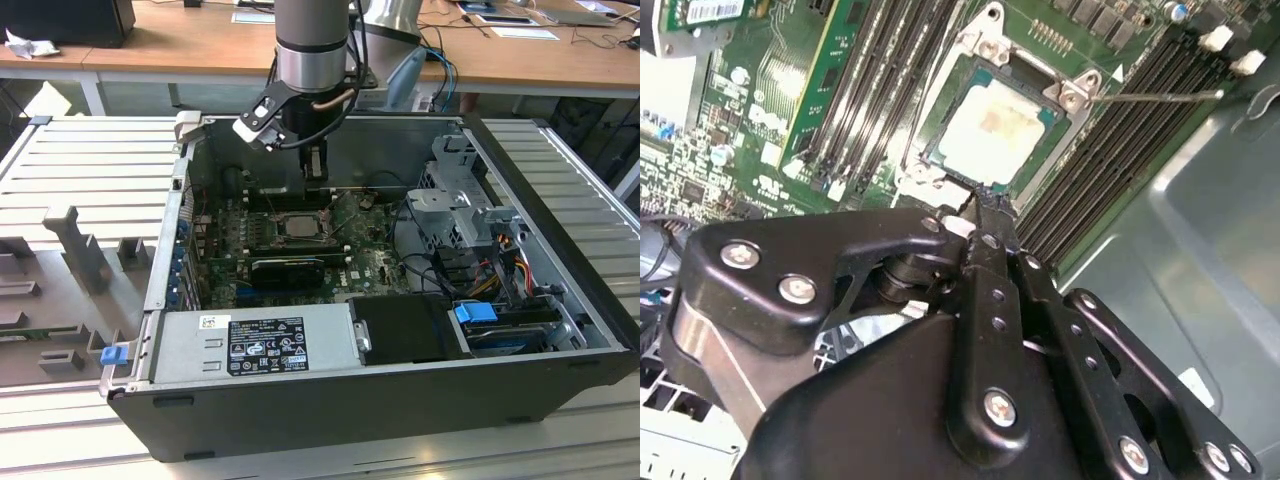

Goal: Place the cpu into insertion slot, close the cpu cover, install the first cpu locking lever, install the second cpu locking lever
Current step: 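Close the cpu cover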

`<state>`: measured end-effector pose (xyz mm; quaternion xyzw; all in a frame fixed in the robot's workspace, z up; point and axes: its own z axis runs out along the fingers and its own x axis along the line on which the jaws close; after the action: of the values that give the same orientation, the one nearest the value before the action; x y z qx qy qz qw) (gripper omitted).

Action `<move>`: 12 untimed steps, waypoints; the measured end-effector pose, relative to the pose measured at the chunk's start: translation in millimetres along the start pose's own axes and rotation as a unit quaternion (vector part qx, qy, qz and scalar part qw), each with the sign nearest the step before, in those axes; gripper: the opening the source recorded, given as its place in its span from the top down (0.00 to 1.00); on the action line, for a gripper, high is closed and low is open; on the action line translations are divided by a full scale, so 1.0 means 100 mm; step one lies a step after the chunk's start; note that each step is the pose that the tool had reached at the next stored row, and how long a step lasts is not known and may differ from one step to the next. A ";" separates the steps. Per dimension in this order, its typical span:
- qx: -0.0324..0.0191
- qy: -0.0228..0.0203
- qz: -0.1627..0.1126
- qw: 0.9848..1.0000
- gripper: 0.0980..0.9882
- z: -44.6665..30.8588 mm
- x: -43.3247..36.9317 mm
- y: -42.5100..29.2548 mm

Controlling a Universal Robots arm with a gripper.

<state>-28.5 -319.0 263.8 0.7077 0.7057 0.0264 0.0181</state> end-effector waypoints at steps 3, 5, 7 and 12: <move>0.000 0.000 0.000 1.000 0.99 0.001 0.000 0.042; 0.000 0.000 0.000 1.000 0.99 -0.009 0.002 0.044; 0.000 0.000 0.000 1.000 0.99 -0.012 0.003 0.049; 0.000 0.000 0.000 1.000 0.99 -0.008 0.003 0.122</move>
<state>-16.4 -318.7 265.4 0.7077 0.7058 0.0259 0.0183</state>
